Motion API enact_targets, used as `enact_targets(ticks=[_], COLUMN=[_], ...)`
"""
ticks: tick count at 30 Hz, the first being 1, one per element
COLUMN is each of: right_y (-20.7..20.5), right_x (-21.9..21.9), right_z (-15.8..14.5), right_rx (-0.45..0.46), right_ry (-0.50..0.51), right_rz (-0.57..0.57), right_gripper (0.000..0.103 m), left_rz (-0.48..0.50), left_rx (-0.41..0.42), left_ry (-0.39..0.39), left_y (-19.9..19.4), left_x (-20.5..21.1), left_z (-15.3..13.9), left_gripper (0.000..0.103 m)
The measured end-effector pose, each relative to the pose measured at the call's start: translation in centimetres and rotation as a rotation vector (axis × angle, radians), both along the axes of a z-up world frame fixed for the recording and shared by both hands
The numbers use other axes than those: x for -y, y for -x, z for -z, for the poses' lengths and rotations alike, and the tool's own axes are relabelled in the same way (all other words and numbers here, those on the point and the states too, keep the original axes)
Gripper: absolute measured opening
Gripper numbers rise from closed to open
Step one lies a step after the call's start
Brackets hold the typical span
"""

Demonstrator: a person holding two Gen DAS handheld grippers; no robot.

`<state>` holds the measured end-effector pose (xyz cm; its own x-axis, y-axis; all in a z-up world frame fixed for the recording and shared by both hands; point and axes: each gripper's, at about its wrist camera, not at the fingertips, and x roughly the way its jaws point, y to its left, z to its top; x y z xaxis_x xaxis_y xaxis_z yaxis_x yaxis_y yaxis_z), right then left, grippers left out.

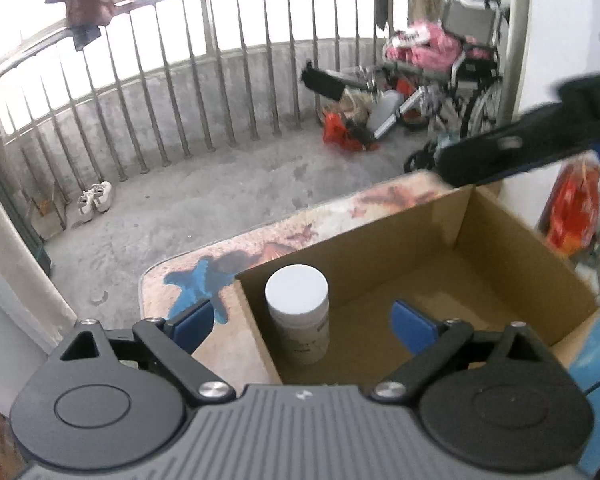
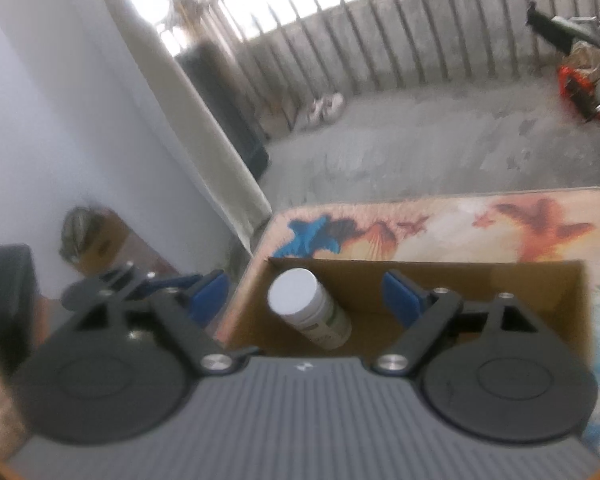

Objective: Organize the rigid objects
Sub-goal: 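Lower the white bottle into the box and open the right gripper, then move the right gripper to the clear glass tumbler and close on it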

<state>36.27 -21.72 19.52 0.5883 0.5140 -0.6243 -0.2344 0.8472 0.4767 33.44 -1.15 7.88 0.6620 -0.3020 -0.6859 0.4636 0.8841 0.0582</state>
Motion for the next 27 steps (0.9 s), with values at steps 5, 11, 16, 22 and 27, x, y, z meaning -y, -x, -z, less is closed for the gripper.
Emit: enact_targets(ticks=[5, 11, 16, 22, 27], right_y=[7.9, 18.5, 25.3, 28.8, 29.4], right_x=[2.0, 1.2, -2.3, -6.4, -11.5], right_z=[-4.8, -6.5, -3.2, 1.3, 2.8], right_rx=[0.109, 0.212, 0.293, 0.377, 0.445], right_ry=[0.037, 0.223, 0.387, 0.359, 0.381], right_rz=[0.039, 0.052, 0.066, 0.053, -0.018], right_gripper=[0.102, 0.102, 0.102, 0.102, 0.102], left_rz=[0.003, -0.067, -0.069, -0.236, -0.260], left_rx=[0.018, -0.031, -0.049, -0.023, 0.049], left_ry=[0.205, 0.298, 0.304, 0.340, 0.390], left_y=[5.7, 12.6, 18.5, 22.9, 24.1], left_x=[-3.7, -6.9, -8.2, -9.8, -11.2], left_z=[-3.0, -2.5, 1.8, 6.7, 7.9], left_gripper=[0.099, 0.099, 0.099, 0.100, 0.103])
